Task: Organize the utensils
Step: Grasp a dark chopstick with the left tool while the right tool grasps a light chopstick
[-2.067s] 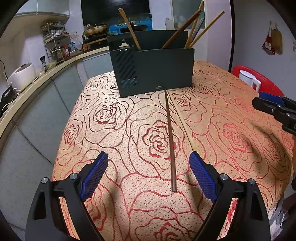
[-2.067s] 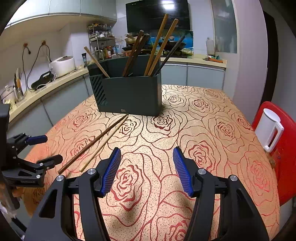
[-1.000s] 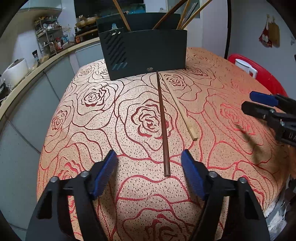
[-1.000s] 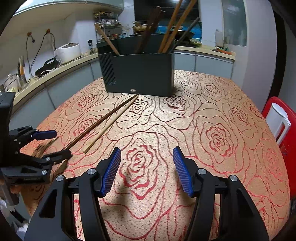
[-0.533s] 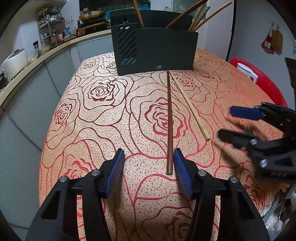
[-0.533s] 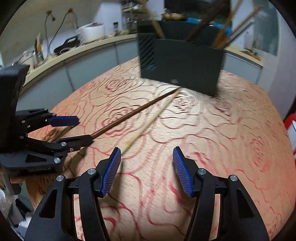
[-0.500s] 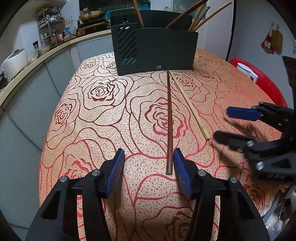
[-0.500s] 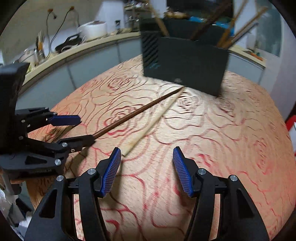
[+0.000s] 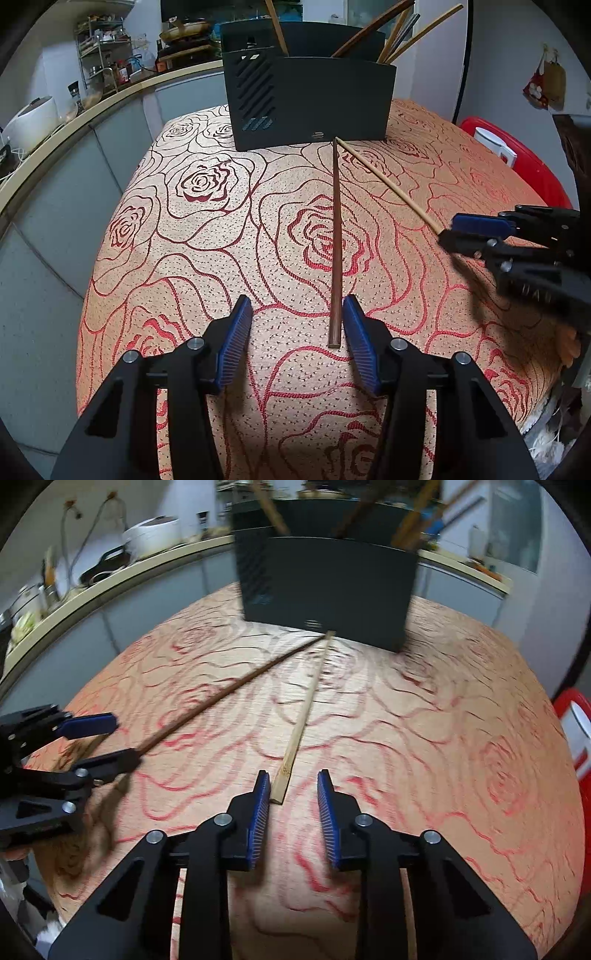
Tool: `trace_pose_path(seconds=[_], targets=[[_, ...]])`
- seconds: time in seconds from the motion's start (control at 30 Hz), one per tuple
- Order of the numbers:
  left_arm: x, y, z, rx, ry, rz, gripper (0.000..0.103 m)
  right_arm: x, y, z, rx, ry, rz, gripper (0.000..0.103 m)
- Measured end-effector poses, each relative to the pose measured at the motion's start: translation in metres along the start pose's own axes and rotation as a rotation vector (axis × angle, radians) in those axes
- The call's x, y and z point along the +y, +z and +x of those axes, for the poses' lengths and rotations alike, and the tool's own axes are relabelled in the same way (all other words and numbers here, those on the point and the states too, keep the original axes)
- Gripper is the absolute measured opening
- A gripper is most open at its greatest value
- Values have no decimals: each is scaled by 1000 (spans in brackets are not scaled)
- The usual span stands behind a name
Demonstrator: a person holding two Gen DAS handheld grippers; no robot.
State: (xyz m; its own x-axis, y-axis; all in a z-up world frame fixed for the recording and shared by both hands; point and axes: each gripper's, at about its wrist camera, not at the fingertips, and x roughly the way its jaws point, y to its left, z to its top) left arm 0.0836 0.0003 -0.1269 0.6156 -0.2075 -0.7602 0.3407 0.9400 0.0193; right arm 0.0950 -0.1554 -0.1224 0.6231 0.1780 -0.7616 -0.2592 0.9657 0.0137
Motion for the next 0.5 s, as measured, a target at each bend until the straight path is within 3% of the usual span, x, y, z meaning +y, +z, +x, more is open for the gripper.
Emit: trace_pose_path(seconds=[0.17,0.33,0.5], targets=[[-7,-1,0,-14,-10,7,44,-14,-6,-3,-7,-17,36,26],[-14,-2,0,-29,-14,14,39,-3,-3,2,-12,-9,5,26],[-16,-2,-1,-36,-20,26,23,5,0,3,-10,-10,-13,18]])
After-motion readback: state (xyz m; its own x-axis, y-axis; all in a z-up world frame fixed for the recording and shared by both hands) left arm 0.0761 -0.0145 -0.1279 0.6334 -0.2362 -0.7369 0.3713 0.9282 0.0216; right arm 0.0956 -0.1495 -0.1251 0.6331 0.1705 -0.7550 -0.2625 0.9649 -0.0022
